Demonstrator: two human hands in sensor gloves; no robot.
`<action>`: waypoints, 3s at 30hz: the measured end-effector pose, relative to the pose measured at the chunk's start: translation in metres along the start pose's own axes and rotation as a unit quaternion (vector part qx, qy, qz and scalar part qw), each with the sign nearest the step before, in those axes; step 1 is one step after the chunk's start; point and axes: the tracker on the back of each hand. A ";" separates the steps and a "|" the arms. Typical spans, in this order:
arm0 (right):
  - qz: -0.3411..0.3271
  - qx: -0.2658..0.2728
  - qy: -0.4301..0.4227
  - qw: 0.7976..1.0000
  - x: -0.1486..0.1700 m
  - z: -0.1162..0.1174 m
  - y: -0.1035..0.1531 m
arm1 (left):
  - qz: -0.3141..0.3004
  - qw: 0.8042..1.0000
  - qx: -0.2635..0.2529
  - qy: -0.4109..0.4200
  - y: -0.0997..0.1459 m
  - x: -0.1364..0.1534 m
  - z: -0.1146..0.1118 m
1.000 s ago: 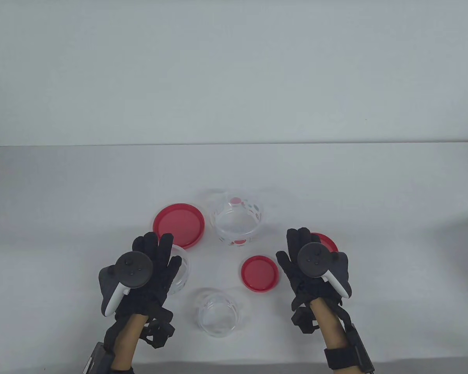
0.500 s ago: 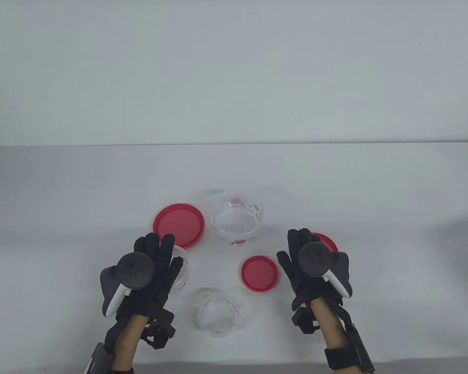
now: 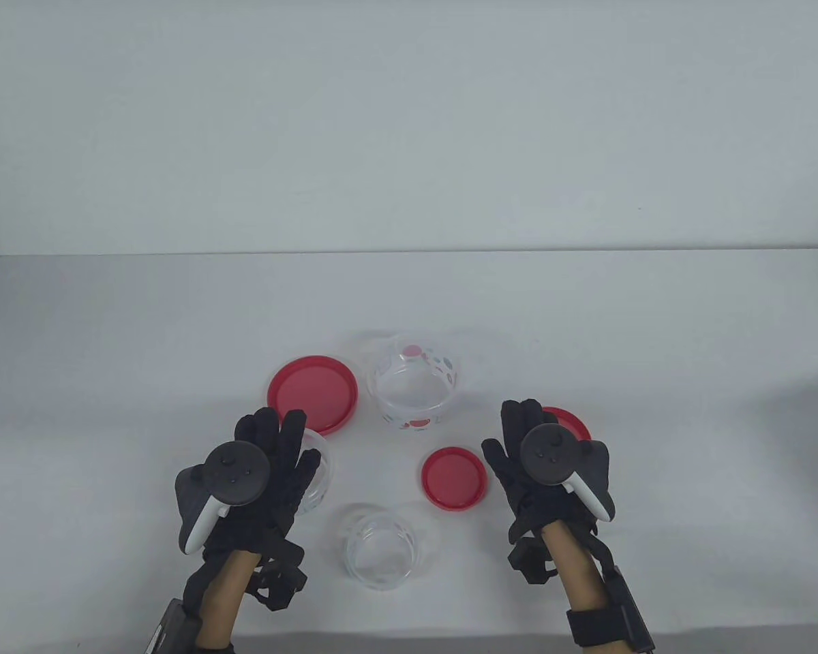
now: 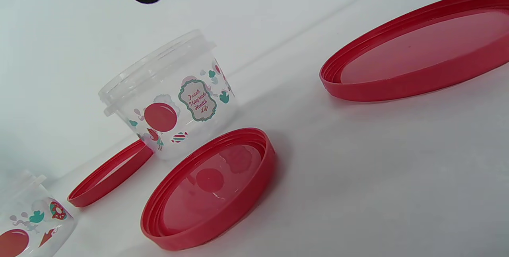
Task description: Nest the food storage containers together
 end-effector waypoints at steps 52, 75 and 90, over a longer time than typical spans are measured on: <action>-0.048 -0.004 -0.222 0.974 0.049 -0.010 0.015 | -0.199 0.944 0.127 -0.232 0.028 -0.057 -0.080; -0.103 -0.042 -0.395 0.912 0.041 -0.007 0.026 | -0.125 0.970 0.043 -0.202 -0.017 -0.194 -0.088; -0.114 -0.029 -0.450 0.885 0.042 0.001 0.024 | -0.138 0.975 0.048 -0.167 -0.019 -0.215 -0.105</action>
Point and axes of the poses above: the tracker on the back of each hand, its own x axis roughly to the little-finger side, its own y axis roughly from the fingertips to the wrist, z = x × y, and after that the axes turned 15 degrees about -x, right-handed
